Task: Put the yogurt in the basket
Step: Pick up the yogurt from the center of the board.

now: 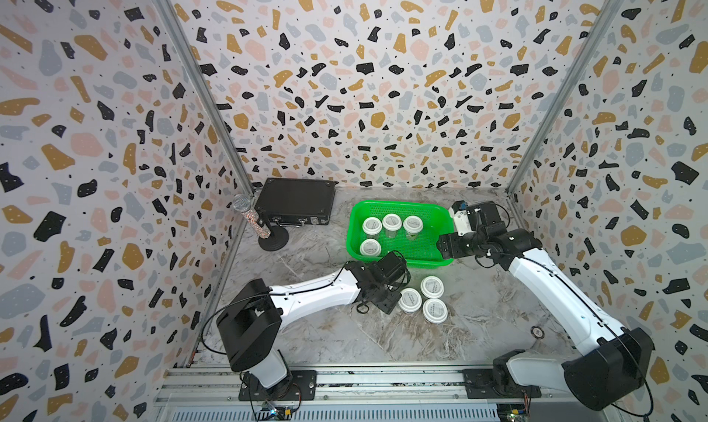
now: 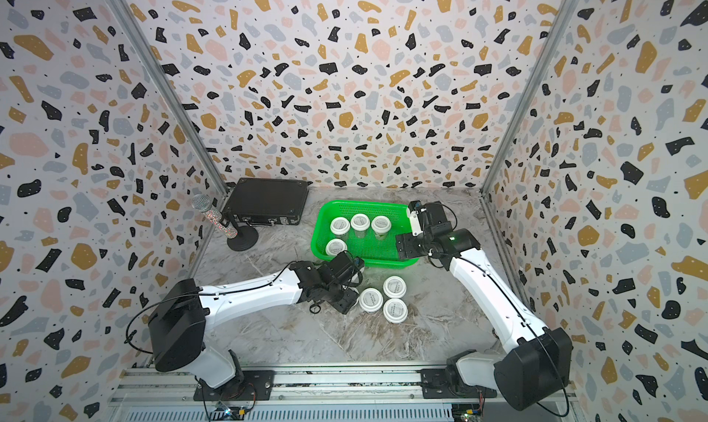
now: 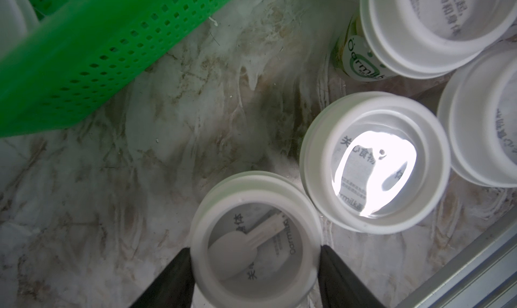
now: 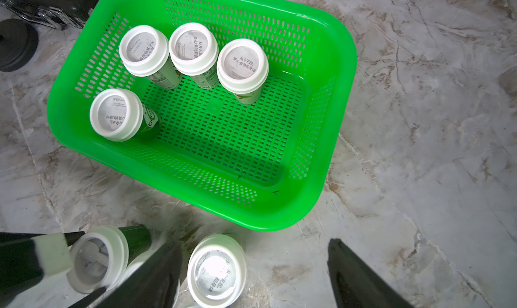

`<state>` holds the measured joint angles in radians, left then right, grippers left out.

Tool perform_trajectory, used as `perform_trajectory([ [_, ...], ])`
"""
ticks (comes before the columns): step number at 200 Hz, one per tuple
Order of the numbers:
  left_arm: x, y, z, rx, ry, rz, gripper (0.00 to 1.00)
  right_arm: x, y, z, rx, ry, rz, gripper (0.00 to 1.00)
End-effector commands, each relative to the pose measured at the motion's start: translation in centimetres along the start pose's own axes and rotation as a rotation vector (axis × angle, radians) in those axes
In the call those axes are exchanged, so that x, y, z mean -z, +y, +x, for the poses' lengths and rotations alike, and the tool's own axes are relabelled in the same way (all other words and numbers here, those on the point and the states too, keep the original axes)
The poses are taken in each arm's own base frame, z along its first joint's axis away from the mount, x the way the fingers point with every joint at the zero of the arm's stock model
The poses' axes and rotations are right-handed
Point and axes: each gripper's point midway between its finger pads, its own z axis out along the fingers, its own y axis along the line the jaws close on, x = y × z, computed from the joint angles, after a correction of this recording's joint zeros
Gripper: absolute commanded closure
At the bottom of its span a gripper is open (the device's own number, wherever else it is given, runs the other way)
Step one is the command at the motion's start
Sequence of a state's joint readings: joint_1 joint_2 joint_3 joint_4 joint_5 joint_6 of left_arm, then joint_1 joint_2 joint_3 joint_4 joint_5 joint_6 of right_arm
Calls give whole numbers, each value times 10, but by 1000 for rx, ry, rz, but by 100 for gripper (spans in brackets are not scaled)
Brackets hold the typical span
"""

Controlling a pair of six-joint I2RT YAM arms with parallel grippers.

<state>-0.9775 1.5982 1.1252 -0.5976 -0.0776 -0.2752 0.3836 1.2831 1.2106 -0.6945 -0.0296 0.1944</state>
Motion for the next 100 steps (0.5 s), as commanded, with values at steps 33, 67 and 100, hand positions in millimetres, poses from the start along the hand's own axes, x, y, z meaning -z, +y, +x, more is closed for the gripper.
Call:
perform_trajectory([
  [33, 69, 6, -25, -40, -142, -14, 32, 11, -4, -3, -5, -39, 16, 14],
  [67, 104, 8, -37, -56, -202, -17, 31, 11, -4, -2, -7, -36, 18, 14],
  [100, 134, 8, -62, -77, -307, -12, 29, 12, -5, 0, -9, -36, 20, 14],
])
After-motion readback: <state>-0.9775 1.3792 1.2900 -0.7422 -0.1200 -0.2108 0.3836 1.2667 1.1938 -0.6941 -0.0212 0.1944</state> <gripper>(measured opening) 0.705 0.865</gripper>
